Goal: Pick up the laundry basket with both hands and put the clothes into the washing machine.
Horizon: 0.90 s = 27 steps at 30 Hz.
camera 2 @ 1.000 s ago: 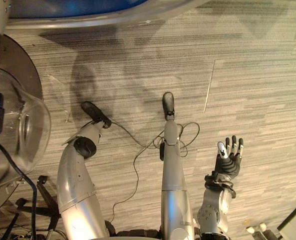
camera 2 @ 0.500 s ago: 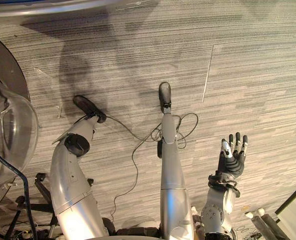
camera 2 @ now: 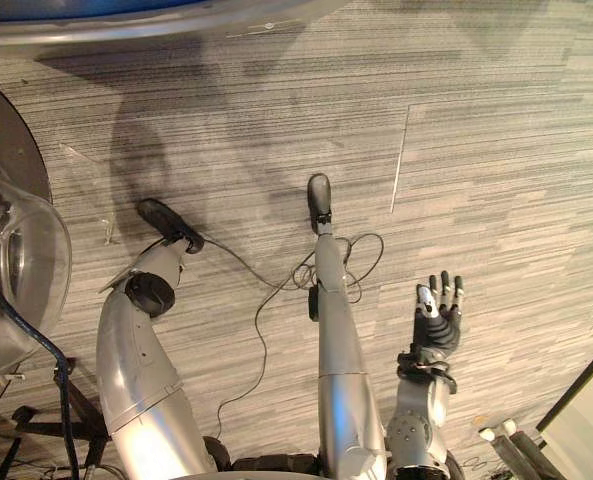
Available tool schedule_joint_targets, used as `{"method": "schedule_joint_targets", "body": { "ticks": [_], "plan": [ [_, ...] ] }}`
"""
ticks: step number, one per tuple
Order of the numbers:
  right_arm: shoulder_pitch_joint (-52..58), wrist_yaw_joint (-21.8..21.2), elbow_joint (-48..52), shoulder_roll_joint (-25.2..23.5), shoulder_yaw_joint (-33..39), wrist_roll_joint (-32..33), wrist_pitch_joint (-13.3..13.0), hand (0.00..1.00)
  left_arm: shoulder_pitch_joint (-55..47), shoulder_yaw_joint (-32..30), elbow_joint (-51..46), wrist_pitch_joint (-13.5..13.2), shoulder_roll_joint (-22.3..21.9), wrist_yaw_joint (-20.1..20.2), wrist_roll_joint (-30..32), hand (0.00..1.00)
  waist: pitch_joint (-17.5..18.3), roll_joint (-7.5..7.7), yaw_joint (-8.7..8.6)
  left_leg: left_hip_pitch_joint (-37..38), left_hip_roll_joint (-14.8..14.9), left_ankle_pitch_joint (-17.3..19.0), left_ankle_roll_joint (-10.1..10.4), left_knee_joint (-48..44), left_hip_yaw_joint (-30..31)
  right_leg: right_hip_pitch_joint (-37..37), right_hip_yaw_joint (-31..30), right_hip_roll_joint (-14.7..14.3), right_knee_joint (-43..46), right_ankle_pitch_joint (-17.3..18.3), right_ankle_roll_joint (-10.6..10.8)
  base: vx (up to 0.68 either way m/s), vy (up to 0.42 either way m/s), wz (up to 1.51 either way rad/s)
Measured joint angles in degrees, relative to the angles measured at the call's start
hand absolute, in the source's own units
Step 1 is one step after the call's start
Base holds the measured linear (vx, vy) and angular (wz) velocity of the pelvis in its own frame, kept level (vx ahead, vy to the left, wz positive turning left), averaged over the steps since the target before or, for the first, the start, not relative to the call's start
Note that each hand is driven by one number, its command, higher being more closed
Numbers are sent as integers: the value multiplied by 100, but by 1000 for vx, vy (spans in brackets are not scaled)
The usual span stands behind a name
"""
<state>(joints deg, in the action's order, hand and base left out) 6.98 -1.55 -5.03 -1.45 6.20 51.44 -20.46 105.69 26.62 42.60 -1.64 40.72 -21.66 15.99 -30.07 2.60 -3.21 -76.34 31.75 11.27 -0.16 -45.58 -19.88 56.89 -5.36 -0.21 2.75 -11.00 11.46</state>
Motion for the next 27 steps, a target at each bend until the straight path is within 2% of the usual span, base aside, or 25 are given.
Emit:
{"method": "schedule_joint_targets", "body": {
  "ticks": [3,6,10,11,12,13,16,18,20,22,23,24,25,26,27],
  "plan": [
    [3,5,185,-166,-53,-2,59,0,-300,-90,23,87,-32,-216,59,0,3,0,-98,224,-82,-46,74,161,114,-354,127,6,-215,-1,-2,32,-32,28],
    [101,9,357,-193,-56,-10,72,0,-561,-161,86,69,-265,58,-291,0,9,8,-106,424,-146,-83,155,316,196,-623,237,5,-321,-2,-5,32,-40,26],
    [269,9,356,-228,-145,-8,90,0,-979,-265,116,9,-443,174,-434,0,80,61,-98,647,-196,-92,249,460,260,-858,316,-6,-399,-2,-5,24,-36,14],
    [353,5,307,-221,-240,-9,94,0,-1292,-376,117,-74,-585,210,-514,0,279,73,-87,604,-197,-108,302,498,280,-839,344,-20,-437,-1,-6,19,-32,-6],
    [443,1,170,-216,-306,-16,94,0,-1702,-460,117,-140,-788,292,-601,0,644,74,-87,443,-197,-112,328,548,321,-686,372,-42,-457,2,-5,14,-30,-11],
    [458,5,76,-215,-334,-20,94,0,-1930,-493,117,-172,-904,361,-666,0,799,75,-72,363,-201,-126,345,581,362,-632,381,-60,-466,5,-3,11,-19,-10],
    [372,10,-103,-220,-515,-34,99,0,-2555,-789,153,-258,-1200,401,-683,0,846,79,-34,355,-237,-294,328,687,485,-665,395,-99,-447,4,-3,21,-2,9],
    [236,9,-85,-215,-541,-48,100,0,-3126,-1123,325,-243,-1560,375,-622,0,848,79,43,510,-240,-342,303,818,515,-671,406,-144,-213,5,-3,32,-6,11],
    [124,18,-57,-192,-545,-70,93,0,-3588,-1190,500,-182,-1904,375,-584,0,848,80,86,740,-256,-378,311,1008,499,-672,425,-164,121,37,0,39,7,20],
    [57,25,-32,-190,-546,-142,92,0,-4120,-1382,531,-119,-2287,382,-502,0,846,82,84,1060,-277,-402,310,1185,465,-660,433,-169,649,144,0,62,40,27],
    [5,37,-37,-184,-546,-208,92,0,-4437,-1455,538,-113,-2518,388,-503,0,849,88,93,1310,-222,-408,307,1292,450,-462,444,-193,1264,228,33,69,63,11],
    [-31,34,-27,-172,-545,-256,86,0,-4649,-1575,544,-111,-2694,388,-505,0,882,95,103,1452,-186,-411,312,1351,396,-273,449,-169,1606,405,-42,66,87,15],
    [-31,37,-14,-140,-545,-258,81,0,-4810,-1622,609,-108,-2892,392,-510,0,963,212,96,1566,-259,-415,325,1334,298,-404,484,-145,909,240,-258,29,52,47],
    [-16,57,-27,-120,-540,-258,80,0,-4860,-1685,724,-107,-3012,415,-529,0,1040,336,7,1578,-385,-403,342,1222,263,-511,498,-52,481,-189,-320,29,26,34],
    [-117,101,-4,-34,-545,-262,84,0,-4864,-1903,759,-107,-3144,417,-601,0,1059,366,84,1556,-318,-396,352,1128,269,-662,507,-117,269,-193,-385,18,-9,18]
  ]
}}
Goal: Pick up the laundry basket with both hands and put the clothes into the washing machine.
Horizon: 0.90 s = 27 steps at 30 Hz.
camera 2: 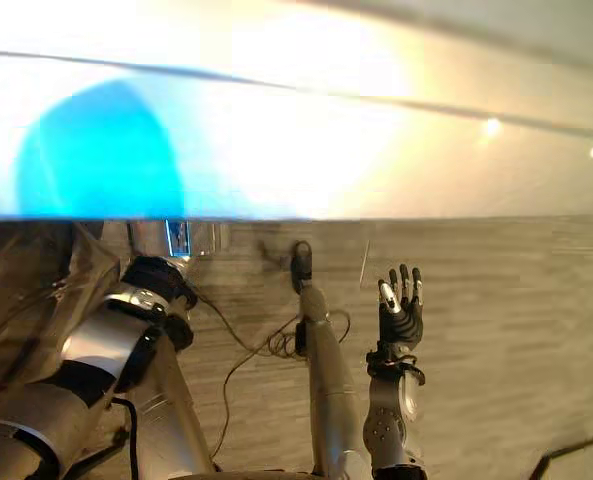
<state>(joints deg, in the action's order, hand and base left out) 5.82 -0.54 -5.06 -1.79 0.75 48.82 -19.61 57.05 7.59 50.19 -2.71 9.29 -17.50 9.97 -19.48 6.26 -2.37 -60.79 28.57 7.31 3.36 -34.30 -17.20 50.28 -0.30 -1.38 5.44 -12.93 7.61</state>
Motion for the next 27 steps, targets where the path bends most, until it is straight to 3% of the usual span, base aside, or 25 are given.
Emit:
{"method": "schedule_joint_targets", "body": {
  "ticks": [8,11,16,18,21,27],
  "plan": [
    [-52,187,-32,115,149,-1,3,0,25,-385,224,-45,-69,103,-1369,0,6,1,-27,644,112,-102,170,357,-57,-471,7,-125,-66,0,1,-8,4,0],
    [-51,185,-47,114,141,3,4,0,42,-593,192,-294,-85,171,-2500,0,172,10,-20,772,43,-113,187,454,-69,-578,6,-81,-94,0,1,-19,36,17],
    [-45,186,-147,109,139,30,5,0,132,-929,-305,-1009,-62,499,-6192,0,210,48,-1,916,-59,-112,188,432,-170,-715,-73,-6,-181,-25,26,-39,18,6],
    [-33,185,-155,112,138,85,6,0,572,-1066,-293,-1264,-8,515,-7160,0,217,60,-7,915,-45,-69,246,428,-157,-717,-153,-26,-241,-108,151,-68,-4,-8],
    [138,166,-157,116,136,83,7,0,807,-1118,-289,-1524,181,427,-7950,0,258,162,-75,694,73,112,339,157,-95,-712,-195,-72,-495,-139,142,-86,-29,-23],
    [597,129,-138,33,165,77,21,0,1298,-526,-322,-2013,781,336,-8248,0,241,197,-108,17,190,193,416,-246,299,-526,-198,-163,-802,-31,232,-54,-43,-9]
  ]
}}
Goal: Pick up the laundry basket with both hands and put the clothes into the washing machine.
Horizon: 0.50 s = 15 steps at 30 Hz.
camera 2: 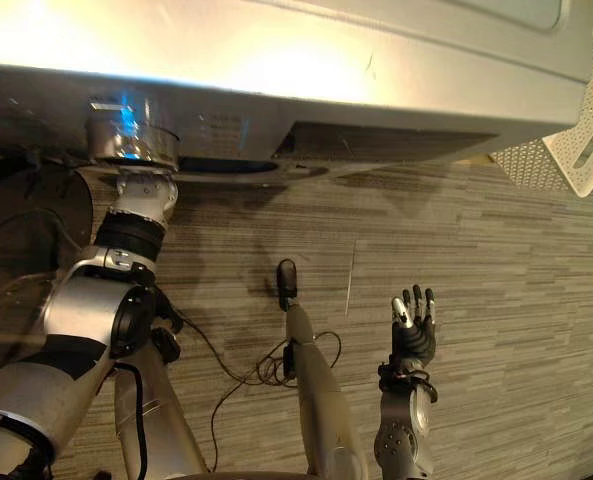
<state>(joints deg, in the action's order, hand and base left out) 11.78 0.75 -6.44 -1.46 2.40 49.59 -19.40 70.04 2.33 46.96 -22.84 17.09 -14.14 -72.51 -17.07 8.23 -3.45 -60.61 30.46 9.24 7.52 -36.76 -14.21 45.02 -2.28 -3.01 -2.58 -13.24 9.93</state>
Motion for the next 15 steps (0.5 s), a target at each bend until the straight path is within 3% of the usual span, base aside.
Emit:
{"method": "schedule_joint_targets", "body": {
  "ticks": [3,6,10,15],
  "plan": [
    [146,-89,2,-96,-22,1,4,0,22,198,-140,-94,276,-110,537,0,-5,10,-64,-180,9,-15,15,-82,52,128,4,-14,-4,0,1,-31,-44,-6],
    [182,-97,8,-149,-33,-9,19,0,48,279,-139,206,383,-378,1618,0,-8,31,-61,-236,14,-28,-17,-164,72,134,22,-5,-3,-51,-63,-4,-8,0],
    [180,-106,125,-206,-98,-61,35,0,194,494,-138,897,538,-723,4186,0,-5,44,-59,-372,-53,-12,-65,-232,119,221,86,7,-9,-116,-140,2,-2,3],
    [108,-116,136,-200,-135,-69,-51,0,31,781,-155,1718,704,-1144,8172,0,-6,44,-70,-367,-69,-4,-84,-215,107,243,117,17,16,-122,-146,0,3,-1]
  ]
}}
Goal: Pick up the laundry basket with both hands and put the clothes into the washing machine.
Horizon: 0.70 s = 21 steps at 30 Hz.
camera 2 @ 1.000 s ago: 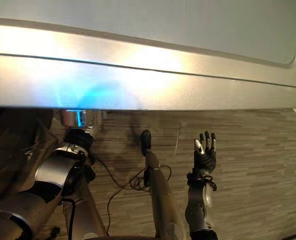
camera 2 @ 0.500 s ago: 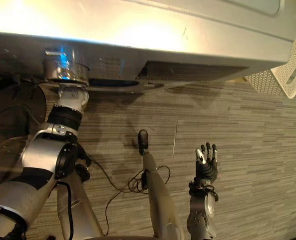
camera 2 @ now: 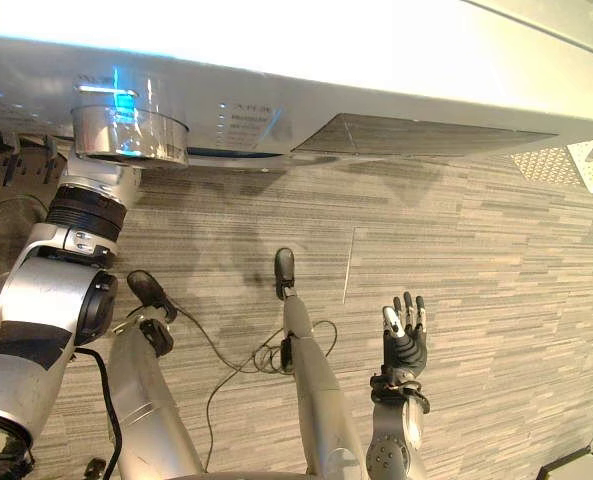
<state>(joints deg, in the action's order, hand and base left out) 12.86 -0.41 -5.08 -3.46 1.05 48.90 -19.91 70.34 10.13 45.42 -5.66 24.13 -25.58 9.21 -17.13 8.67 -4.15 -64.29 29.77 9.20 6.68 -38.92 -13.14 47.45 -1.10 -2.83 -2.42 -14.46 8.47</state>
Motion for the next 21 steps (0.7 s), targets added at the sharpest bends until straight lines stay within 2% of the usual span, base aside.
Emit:
{"method": "schedule_joint_targets", "body": {
  "ticks": [2,5,8,9,10,12,16,21],
  "plan": [
    [-130,3,-39,13,23,1,0,0,-469,40,-110,44,-81,20,627,0,0,0,-5,152,-6,-1,-1,55,-106,-9,-41,19,77,0,0,-4,0,-7],
    [-268,18,-82,80,24,3,0,0,-1156,-123,-156,29,-253,66,737,0,2,-5,14,361,-38,-3,-3,155,-201,-29,-69,72,187,1,1,-4,-1,-5],
    [-435,54,-161,208,77,0,1,0,-2322,-584,-160,11,-745,189,687,0,2,-10,45,702,-84,-41,-31,312,-386,-97,-85,104,355,14,9,-3,-3,2],
    [-506,101,-286,211,128,-2,-1,0,-2791,-657,-150,12,-947,199,608,0,3,-12,66,865,-113,-43,-32,349,-418,-202,-95,110,442,146,-43,6,-14,31],
    [-528,171,-434,229,154,-4,-1,0,-3202,-665,-141,4,-1176,226,579,0,11,-35,103,1040,-210,-60,-36,421,-415,-324,-85,189,604,453,-135,10,-20,43],
    [-625,218,-772,249,235,-18,8,0,-3734,-666,-112,-42,-1511,291,545,0,53,-120,225,1310,-302,-101,-20,552,-413,-442,-61,242,883,665,-184,14,-21,49],
    [-771,410,-1682,256,531,-212,39,0,-4796,-496,9,-162,-2110,390,370,0,261,-440,358,2006,-715,-247,-72,1046,-344,-866,112,540,1385,1139,-196,35,26,61],
    [-788,616,-3209,150,1021,-277,286,0,-5817,200,-206,-367,-2294,685,243,0,709,-618,512,3119,-1257,-493,-54,1719,-312,-1675,309,965,1707,1586,-123,94,51,53]
  ]
}}
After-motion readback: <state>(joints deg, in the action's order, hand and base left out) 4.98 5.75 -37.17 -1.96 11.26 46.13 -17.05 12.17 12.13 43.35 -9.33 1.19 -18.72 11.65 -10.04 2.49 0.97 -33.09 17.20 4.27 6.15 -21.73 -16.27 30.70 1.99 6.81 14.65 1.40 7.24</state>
